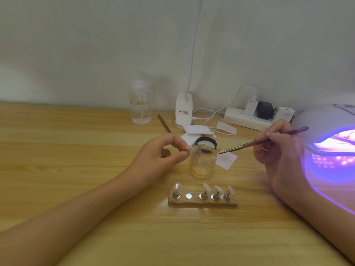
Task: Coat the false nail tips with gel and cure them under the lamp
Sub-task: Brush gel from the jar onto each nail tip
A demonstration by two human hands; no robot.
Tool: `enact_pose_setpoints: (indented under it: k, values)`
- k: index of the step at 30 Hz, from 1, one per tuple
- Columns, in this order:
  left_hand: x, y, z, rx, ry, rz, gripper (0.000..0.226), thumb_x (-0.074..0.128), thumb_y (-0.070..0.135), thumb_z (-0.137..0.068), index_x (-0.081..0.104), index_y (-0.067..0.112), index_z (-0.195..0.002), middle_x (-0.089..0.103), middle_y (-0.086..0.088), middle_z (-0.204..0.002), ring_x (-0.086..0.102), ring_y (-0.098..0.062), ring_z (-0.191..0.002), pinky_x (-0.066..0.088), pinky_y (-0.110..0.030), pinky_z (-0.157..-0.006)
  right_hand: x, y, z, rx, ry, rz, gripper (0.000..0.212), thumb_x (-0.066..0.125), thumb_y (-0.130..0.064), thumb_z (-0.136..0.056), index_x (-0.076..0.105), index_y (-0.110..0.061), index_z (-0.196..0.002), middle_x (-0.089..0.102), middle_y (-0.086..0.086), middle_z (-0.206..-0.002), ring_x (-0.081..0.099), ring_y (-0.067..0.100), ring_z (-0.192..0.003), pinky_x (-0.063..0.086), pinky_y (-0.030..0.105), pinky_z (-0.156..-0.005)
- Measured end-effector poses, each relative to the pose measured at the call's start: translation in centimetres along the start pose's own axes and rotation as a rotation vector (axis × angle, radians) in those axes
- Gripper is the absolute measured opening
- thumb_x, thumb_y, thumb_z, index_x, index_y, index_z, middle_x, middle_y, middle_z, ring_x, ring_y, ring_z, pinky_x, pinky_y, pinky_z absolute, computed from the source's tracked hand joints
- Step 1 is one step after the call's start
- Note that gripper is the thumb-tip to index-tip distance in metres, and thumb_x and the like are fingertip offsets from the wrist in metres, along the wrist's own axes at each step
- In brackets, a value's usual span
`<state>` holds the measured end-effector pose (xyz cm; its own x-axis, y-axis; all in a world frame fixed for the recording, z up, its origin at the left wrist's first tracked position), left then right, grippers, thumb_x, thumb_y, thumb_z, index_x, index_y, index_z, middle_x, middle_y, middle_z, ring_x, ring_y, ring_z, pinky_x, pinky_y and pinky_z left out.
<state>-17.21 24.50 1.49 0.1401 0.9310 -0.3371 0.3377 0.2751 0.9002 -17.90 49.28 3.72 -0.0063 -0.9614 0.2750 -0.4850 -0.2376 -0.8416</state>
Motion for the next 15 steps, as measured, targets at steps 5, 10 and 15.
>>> enact_pose_setpoints:
  k: [5,10,15]
  values:
    - [-0.9,-0.3,0.0,-0.110,0.029,0.152,0.003,0.072,0.020,-0.087,0.071,0.022,-0.089,0.064,0.022,-0.072,0.045,-0.001,-0.051,0.038,-0.011,-0.051,-0.4,0.4,-0.2,0.032,0.031,-0.016,0.027,0.045,-0.008,-0.082,0.053,-0.025,-0.063,0.058,-0.001,-0.056,0.052,0.010,-0.048,0.037,0.018,-0.043]
    - [-0.8,0.2,0.3,-0.159,-0.024,0.247,0.013,0.077,0.036,-0.073,0.074,0.030,-0.085,0.063,0.021,-0.074,0.041,-0.003,-0.054,0.035,-0.012,-0.050,-0.7,0.7,-0.3,0.043,0.041,-0.029,0.025,0.046,-0.008,-0.083,0.052,-0.022,-0.064,0.057,0.000,-0.054,0.052,0.009,-0.048,0.037,0.018,-0.041]
    - [-0.4,2.0,0.7,-0.061,-0.083,0.139,0.014,0.079,0.039,-0.068,0.073,0.031,-0.078,0.068,0.019,-0.075,0.049,-0.001,-0.061,0.042,-0.012,-0.058,-0.6,0.8,-0.5,0.036,0.028,-0.024,0.029,0.046,-0.008,-0.084,0.055,-0.024,-0.062,0.057,0.000,-0.054,0.051,0.010,-0.047,0.038,0.018,-0.042]
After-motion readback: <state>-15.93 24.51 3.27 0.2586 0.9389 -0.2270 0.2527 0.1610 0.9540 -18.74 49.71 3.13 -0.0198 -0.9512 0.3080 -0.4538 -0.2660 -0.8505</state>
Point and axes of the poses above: each hand's wrist, its own z-axis away from the middle knuckle, its own x-axis out of the palm, y = z × x, the point moved 8 cm from there along -z, towards the middle knuckle
